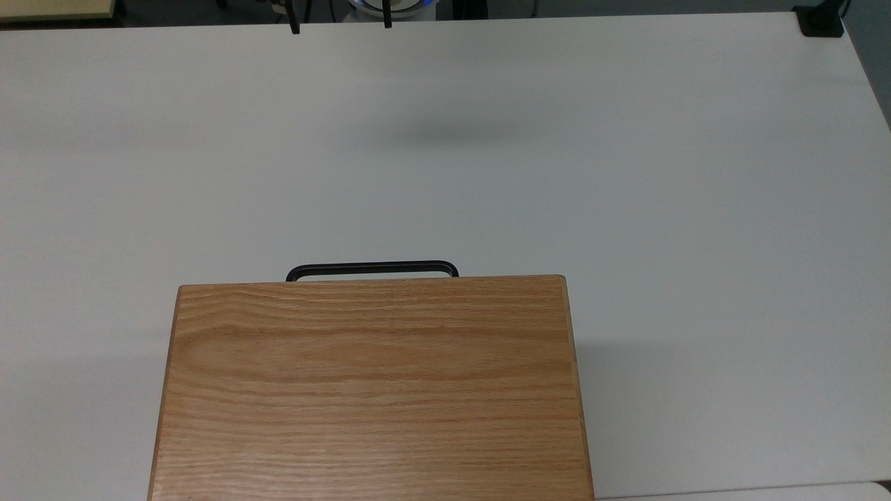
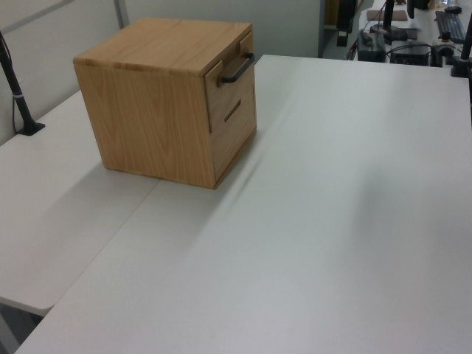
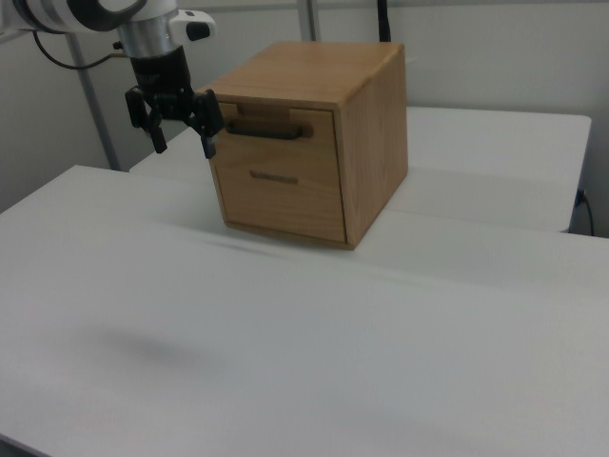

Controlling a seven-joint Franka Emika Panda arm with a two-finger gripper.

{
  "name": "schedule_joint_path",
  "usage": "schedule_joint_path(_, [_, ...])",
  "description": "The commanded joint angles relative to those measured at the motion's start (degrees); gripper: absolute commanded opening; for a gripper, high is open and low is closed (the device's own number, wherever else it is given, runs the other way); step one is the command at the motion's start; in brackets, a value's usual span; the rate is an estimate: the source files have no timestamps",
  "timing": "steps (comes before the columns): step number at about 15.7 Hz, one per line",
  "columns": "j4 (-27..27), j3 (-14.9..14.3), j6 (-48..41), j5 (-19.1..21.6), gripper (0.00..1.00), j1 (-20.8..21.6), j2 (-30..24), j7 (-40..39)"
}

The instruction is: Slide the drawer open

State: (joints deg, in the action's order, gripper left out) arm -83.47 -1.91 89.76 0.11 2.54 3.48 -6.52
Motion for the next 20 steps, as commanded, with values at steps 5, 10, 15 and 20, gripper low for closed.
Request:
schedule_joint_path(5, [-1.5, -0.1, 0.0, -0.7, 1.0, 0.5, -1.4, -0.1])
schedule_joint_path(10, [-1.5, -0.1, 0.0, -0.7, 1.0, 0.5, -1.5, -0.1])
schedule_joint_path(15, [-1.5, -0.1, 0.0, -0.6, 1.0, 0.5, -1.5, 0.0])
schedule_joint_path(20, [-1.5, -0.1, 0.0, -0.6, 1.0, 0.5, -1.5, 0.7])
